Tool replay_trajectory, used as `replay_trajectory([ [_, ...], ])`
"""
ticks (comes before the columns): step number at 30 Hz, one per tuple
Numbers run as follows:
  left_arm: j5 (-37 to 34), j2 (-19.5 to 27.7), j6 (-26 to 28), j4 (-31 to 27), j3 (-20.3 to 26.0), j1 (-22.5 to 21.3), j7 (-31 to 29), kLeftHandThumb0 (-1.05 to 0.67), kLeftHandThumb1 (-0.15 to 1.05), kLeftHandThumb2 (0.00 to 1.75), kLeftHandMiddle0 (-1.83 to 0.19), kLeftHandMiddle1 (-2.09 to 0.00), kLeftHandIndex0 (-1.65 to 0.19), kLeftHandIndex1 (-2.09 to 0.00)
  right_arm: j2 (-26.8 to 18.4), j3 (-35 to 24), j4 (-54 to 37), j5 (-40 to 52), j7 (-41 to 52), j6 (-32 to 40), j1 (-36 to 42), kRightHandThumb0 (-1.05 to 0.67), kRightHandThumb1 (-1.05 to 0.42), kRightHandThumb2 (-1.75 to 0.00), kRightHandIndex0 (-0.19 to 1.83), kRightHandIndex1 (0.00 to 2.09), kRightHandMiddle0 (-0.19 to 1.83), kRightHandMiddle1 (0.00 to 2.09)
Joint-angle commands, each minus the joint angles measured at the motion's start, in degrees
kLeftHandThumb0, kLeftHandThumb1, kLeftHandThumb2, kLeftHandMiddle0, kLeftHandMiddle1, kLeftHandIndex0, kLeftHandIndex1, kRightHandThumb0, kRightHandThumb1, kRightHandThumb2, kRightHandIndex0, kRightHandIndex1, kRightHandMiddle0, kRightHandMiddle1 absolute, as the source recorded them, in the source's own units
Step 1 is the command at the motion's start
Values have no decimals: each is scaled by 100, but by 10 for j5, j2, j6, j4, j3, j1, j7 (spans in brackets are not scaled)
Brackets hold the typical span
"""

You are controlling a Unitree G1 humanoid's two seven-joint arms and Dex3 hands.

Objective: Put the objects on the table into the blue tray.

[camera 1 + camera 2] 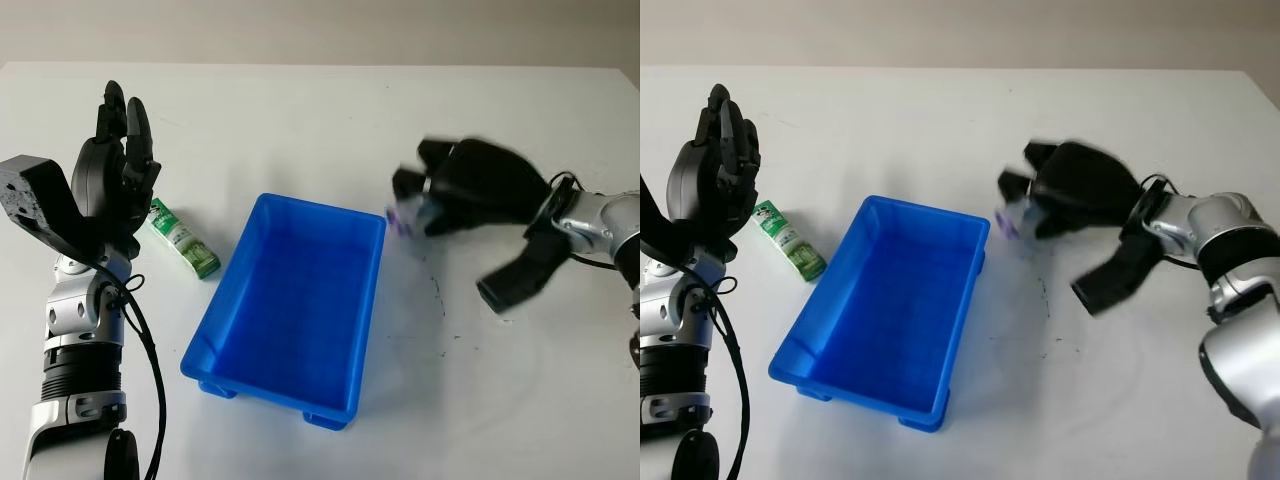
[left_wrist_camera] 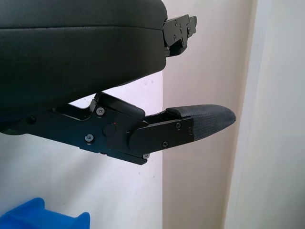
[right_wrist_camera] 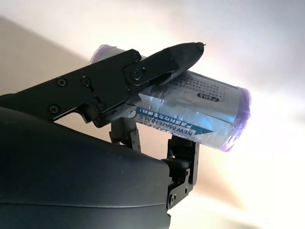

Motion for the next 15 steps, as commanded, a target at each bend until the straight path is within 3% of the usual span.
replay_trajectory([
  [1, 1, 2, -2, -4, 1, 1, 0, -74, 105, 59, 19, 0, 19, 0, 0, -28, -7, 30, 9, 4, -27, -52, -105, -19, 94, 209, 71, 209],
  [6, -1, -1, 4, -10, 2, 3, 6, -73, 105, 59, 19, 0, 19, 0, 11, -74, -34, 93, 26, -11, -34, -48, -105, -14, 100, 209, 74, 209],
  [10, 4, -2, 0, -9, -2, 2, 8, -74, 105, 60, 19, 0, 19, 0, 48, -129, -101, 172, 57, -16, -4, -47, -105, -19, 102, 209, 74, 209],
  [15, 8, -8, 1, -10, -6, 1, 17, -73, 105, 60, 19, 0, 19, 0, 107, -195, -315, 373, 273, 13, 108, -39, -105, -32, 117, 209, 82, 209],
])
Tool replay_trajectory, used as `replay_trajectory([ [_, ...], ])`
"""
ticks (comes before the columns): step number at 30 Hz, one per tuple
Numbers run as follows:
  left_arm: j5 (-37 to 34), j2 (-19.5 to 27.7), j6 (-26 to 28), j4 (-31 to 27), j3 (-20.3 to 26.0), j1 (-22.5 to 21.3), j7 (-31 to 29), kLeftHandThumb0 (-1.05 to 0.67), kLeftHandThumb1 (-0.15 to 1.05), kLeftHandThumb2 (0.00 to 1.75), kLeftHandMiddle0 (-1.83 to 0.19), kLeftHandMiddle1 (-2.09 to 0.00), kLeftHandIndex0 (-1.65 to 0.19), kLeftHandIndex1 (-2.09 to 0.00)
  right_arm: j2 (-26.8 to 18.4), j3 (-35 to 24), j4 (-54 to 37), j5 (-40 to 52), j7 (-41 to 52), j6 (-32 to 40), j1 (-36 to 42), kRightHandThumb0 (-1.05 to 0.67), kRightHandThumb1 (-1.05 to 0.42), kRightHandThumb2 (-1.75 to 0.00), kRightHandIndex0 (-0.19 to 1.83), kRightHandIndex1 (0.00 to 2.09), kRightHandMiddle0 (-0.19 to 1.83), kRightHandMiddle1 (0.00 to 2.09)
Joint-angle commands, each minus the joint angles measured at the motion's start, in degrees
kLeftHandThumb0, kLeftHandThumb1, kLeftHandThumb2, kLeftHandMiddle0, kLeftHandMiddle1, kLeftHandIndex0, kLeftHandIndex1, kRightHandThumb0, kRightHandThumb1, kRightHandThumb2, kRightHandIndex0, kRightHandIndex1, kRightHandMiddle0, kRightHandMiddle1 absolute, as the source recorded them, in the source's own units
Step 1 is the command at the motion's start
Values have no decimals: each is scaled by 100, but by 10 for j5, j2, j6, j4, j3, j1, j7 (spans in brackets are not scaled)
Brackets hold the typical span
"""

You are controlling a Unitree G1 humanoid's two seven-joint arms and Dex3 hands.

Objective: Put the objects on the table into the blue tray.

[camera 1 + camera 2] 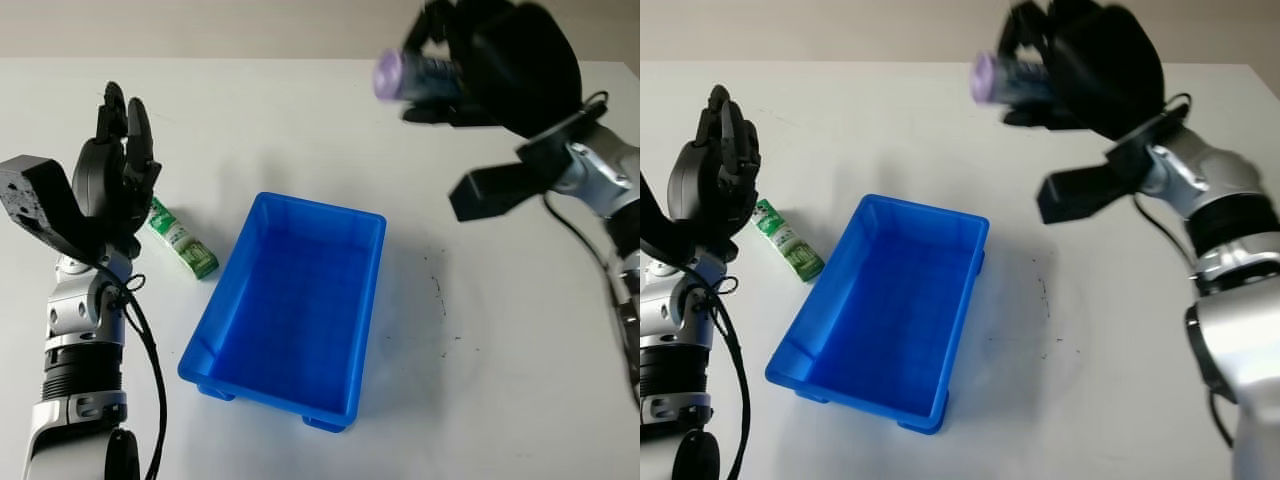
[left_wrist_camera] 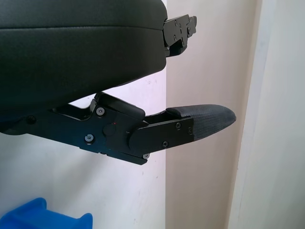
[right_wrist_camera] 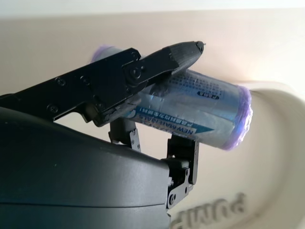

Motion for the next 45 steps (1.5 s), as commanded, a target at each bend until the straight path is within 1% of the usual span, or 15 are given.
replay_trajectory([
  [1, 2, -4, -1, -10, 0, 1, 6, -73, 105, 60, 19, 0, 19, 0, 24, -22, -104, 87, 97, 28, 58, -39, -105, -34, 119, 209, 85, 209],
  [5, 1, -7, -3, -9, 0, 1, 8, -73, 105, 60, 19, 0, 19, 0, 37, -25, -251, 203, 285, 108, 129, -43, -105, -35, 114, 209, 75, 209],
  [8, 3, -8, -7, -8, 0, 2, 11, -74, 105, 59, 19, 0, 19, 0, 35, -19, -342, 270, 423, 200, 163, -45, -105, -32, 80, 209, 46, 209],
  [11, 4, -10, -9, -11, -1, 4, 13, -74, 105, 60, 19, 0, 19, 0, 43, -17, -380, 300, 506, 244, 188, -43, -105, -25, 55, 209, 28, 209],
  [14, 4, -10, -7, -14, -1, 5, 15, -75, 105, 59, 19, 0, 19, 0, 44, -11, -373, 276, 550, 239, 196, -41, -105, -21, 39, 209, 21, 204],
  [17, 4, -10, -7, -15, 0, 7, 14, -75, 105, 60, 19, 0, 19, 0, 29, 0, -360, 228, 590, 249, 186, -37, -105, -19, 21, 162, 14, 145],
  [18, 5, -9, -7, -16, -1, 8, 13, -75, 105, 60, 19, 0, 19, 0, 24, 1, -357, 211, 602, 252, 183, -37, -105, -18, 17, 134, 13, 117],
  [19, 6, -9, -8, -16, -1, 9, 12, -75, 105, 60, 19, 0, 19, 0, 20, 1, -353, 199, 611, 255, 181, -38, -105, -14, 10, 91, 13, 79],
  [21, 6, -8, -6, -19, -1, 10, 12, -75, 105, 61, 19, 0, 19, 0, 17, -3, -342, 189, 631, 257, 178, -43, -105, -11, -1, 36, 9, 31],
  [23, 7, -8, -4, -20, -1, 11, 13, -75, 105, 62, 19, 0, 19, 0, 11, -7, -332, 186, 652, 255, 171, -54, -105, -14, -14, 11, -10, 9],
  [28, 0, -16, 2, -23, 1, 10, 16, -74, 105, 60, 19, 0, 19, 0, 28, -72, -330, 222, 617, 281, 180, -78, -105, -30, -19, 0, -19, 0],
  [32, 2, -16, 4, -28, -1, 13, 16, -75, 105, 59, 19, 0, 19, 0, 61, -172, -308, 276, 516, 291, 191, -87, -105, -51, -19, 0, -19, 0],
  [34, 3, -16, 4, -29, 0, 14, 18, -74, 105, 59, 19, 0, 19, 0, 79, -239, -290, 320, 454, 317, 196, -86, -105, -63, -19, 0, -19, 0],
  [38, 0, -15, 3, -22, 3, 10, 15, -74, 105, 60, 19, 0, 19, 0, 99, -319, -255, 388, 397, 379, 213, -83, -105, -66, -19, 0, -19, 0],
  [45, 1, -11, 2, -13, 1, 5, 2, -75, 105, 60, 19, 0, 19, 0, 133, -369, -201, 420, 330, 429, 267, -81, -105, -68, -19, 0, -19, 0],
])
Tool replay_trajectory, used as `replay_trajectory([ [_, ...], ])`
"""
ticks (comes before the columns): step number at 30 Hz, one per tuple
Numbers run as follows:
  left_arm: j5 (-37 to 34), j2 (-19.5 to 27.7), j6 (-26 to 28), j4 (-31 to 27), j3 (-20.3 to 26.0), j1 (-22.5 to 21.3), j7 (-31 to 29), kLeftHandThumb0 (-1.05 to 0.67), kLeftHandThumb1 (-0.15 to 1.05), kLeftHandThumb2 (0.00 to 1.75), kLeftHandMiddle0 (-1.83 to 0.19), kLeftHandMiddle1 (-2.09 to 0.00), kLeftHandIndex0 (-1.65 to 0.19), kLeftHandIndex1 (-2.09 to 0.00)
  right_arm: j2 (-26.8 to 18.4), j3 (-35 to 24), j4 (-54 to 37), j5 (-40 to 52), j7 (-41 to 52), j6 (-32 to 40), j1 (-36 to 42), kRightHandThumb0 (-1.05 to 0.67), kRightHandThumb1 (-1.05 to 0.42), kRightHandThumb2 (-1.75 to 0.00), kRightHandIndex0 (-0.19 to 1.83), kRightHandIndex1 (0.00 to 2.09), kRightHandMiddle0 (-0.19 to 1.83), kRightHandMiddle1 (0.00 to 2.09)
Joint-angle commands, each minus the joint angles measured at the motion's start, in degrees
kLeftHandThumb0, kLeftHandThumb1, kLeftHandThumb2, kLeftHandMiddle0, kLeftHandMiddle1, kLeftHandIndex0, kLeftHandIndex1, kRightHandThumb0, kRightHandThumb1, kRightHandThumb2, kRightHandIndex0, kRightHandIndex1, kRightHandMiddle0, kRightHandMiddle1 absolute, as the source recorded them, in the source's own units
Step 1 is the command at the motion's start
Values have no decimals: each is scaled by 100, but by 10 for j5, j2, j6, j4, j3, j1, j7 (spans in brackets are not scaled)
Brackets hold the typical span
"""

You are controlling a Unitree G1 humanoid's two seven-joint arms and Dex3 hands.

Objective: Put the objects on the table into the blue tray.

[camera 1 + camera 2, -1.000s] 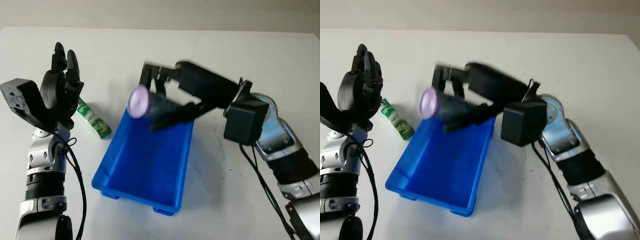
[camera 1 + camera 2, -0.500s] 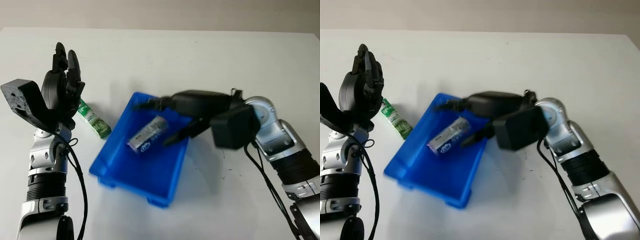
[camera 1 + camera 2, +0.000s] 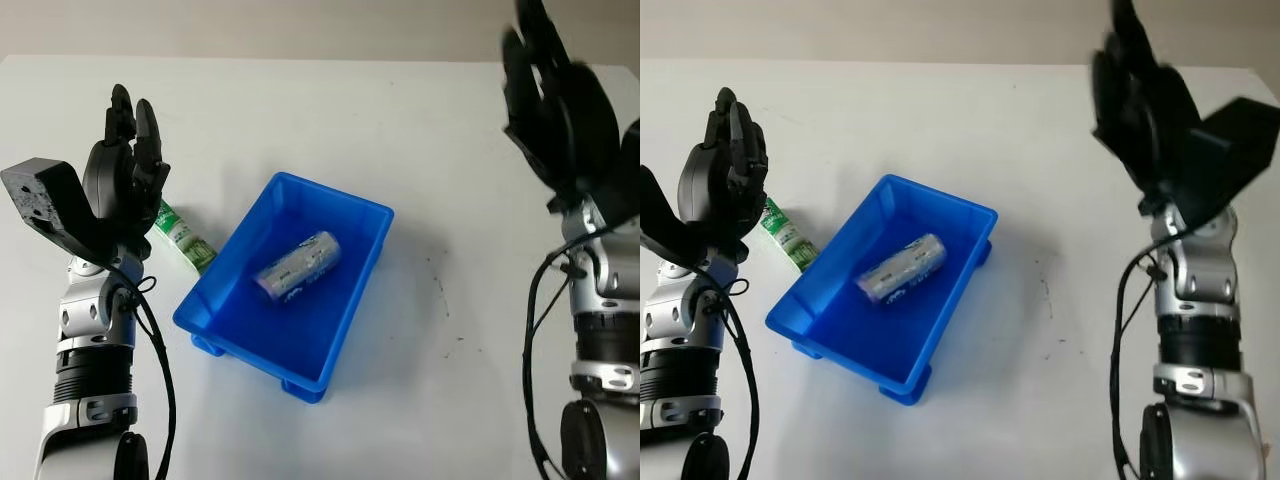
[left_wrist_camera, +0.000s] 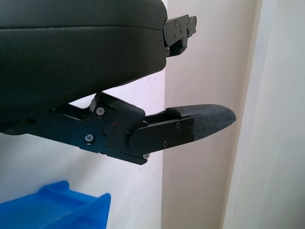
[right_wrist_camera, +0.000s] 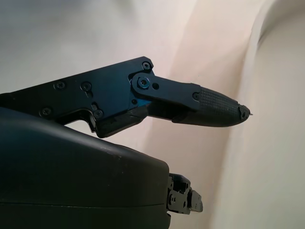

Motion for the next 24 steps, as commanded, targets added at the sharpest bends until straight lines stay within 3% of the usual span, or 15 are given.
replay_trajectory([
  [1, 1, 5, -3, 4, 2, 0, -2, -75, 105, 59, 19, 0, 19, 0, 14, -5, 2, 2, -14, 8, 17, -81, -105, -68, -19, 0, -19, 0],
  [19, 2, 19, -7, 4, 8, 0, -10, -74, 105, 59, 19, 0, 19, 0, 40, 33, 18, -41, -51, 30, 36, -74, -105, -72, -19, 0, -19, 0],
  [23, 14, 46, -31, -18, 7, 6, -29, -70, 105, 58, 17, -2, 18, -1, 39, 35, 16, -41, -45, 25, 35, -76, -105, -71, -19, 0, -19, 0],
  [24, 26, 67, -47, -25, 6, 4, -39, -62, 105, 52, 7, -6, 9, -5, 37, 37, 18, -43, -42, 20, 35, -77, -105, -71, -19, 0, -19, 0],
])
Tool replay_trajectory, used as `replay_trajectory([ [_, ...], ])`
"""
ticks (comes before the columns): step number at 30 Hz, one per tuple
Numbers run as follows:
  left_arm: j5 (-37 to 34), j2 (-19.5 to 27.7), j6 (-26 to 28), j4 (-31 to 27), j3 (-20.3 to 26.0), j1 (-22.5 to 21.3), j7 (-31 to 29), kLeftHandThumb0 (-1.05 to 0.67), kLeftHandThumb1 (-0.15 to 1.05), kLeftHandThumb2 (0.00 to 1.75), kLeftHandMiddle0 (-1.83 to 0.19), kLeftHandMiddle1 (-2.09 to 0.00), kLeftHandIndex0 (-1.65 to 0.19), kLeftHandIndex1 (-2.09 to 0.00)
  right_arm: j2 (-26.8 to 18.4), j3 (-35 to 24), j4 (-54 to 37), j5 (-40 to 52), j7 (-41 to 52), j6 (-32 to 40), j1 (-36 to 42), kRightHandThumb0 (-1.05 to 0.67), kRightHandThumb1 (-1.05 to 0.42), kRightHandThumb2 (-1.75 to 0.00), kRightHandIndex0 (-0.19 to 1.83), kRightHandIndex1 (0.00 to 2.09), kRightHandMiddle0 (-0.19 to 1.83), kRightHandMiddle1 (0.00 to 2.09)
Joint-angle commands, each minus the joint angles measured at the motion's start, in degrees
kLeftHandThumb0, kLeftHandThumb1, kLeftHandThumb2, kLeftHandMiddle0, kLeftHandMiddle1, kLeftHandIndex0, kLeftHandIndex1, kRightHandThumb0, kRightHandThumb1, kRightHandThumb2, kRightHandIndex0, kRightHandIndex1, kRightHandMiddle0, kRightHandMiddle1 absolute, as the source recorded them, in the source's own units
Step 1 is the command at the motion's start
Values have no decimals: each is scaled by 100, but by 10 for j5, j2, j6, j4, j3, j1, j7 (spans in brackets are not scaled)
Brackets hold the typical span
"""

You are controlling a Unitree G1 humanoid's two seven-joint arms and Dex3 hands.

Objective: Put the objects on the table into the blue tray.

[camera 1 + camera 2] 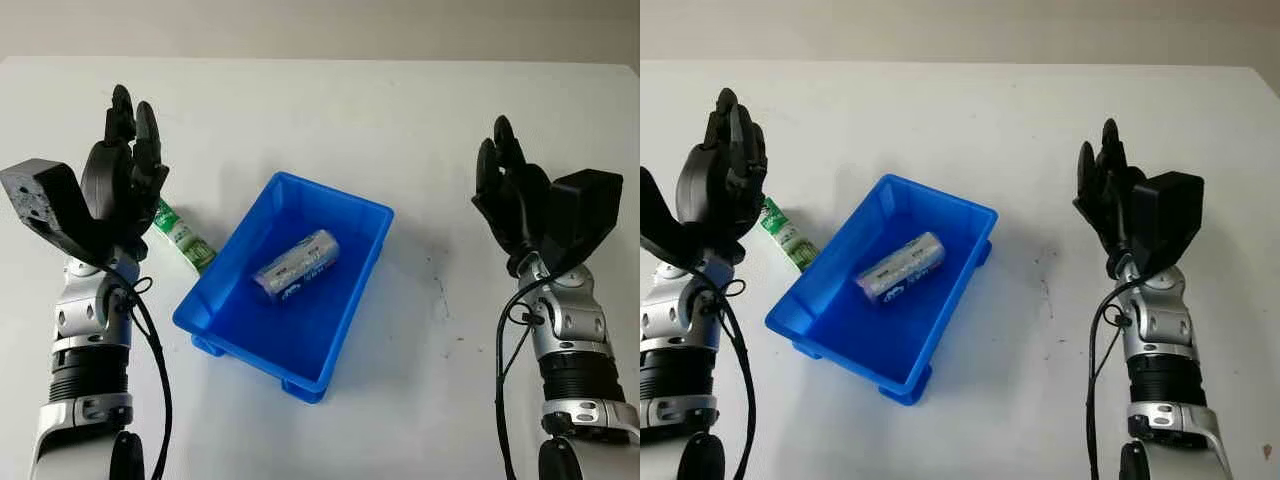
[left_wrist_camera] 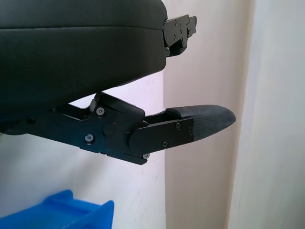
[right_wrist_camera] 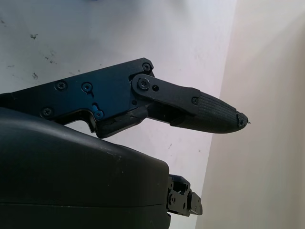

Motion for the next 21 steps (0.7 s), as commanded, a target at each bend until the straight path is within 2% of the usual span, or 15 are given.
replay_trajectory([
  [1, 36, 70, -41, -32, 1, -6, -27, -56, 104, 43, -4, -10, 0, -10, -3, 3, 0, -3, 6, -11, -4, -77, -105, -71, -19, 0, -19, 0],
  [2, 55, 98, -56, -38, -2, -11, -39, -52, 104, 27, -16, -10, -9, -13, -4, 3, -1, -4, 8, -12, -4, -78, -105, -71, -19, 0, -19, 0],
  [3, 70, 125, -63, -46, -4, -19, -52, -49, 104, 19, -23, -10, -13, -14, -4, 2, -1, -2, 10, -13, -5, -78, -105, -71, -19, 0, -19, 0],
  [4, 91, 159, -73, -51, -13, -28, -73, -45, 99, 10, -27, -10, -18, -16, -5, 1, -1, -1, 13, -13, -6, -79, -105, -70, -19, 0, -19, 0],
  [5, 129, 201, -89, -53, -28, -36, -90, -42, 97, 7, -28, -9, -21, -17, -5, 0, -3, 0, 14, -10, -7, -79, -105, -70, -19, 0, -19, 0],
  [7, 241, 301, -72, -75, -79, -59, -133, -37, 87, 4, -39, -10, -34, -21, -6, -2, -3, 4, 21, -7, -10, -79, -105, -70, -19, 0, -19, 0],
  [9, 300, 347, -63, -81, -109, -72, -162, -30, 81, 5, -44, -7, -42, -19, -7, -3, -1, 6, 26, -5, -11, -79, -105, -69, -19, 0, -19, 0],
  [10, 331, 369, -103, -64, -130, -74, -169, -28, 79, 5, -46, -7, -43, -17, -6, -4, 0, 6, 27, -4, -12, -79, -105, -69, -19, 0, -19, 0],
  [12, 371, 397, -169, -32, -159, -77, -172, -27, 78, 5, -50, -8, -44, -16, -6, -4, 1, 5, 25, -1, -13, -79, -105, -69, -19, 0, -19, 0],
  [16, 427, 420, -246, 24, -206, -84, -180, -28, 79, 5, -47, -5, -41, -11, -7, -2, 5, 3, 30, -1, -13, -78, -105, -69, -19, 0, -19, 0],
  [19, 515, 433, -335, 74, -255, -89, -127, -37, 81, 6, -31, -1, -33, -6, -8, -2, 2, 0, 30, 2, -12, -78, -105, -70, -19, 0, -19, 0],
  [21, 559, 431, -374, 96, -279, -92, -96, -41, 79, 5, -27, -2, -31, -5, -8, -3, 1, 0, 29, 4, -12, -77, -105, -70, -19, 0, -19, 0],
])
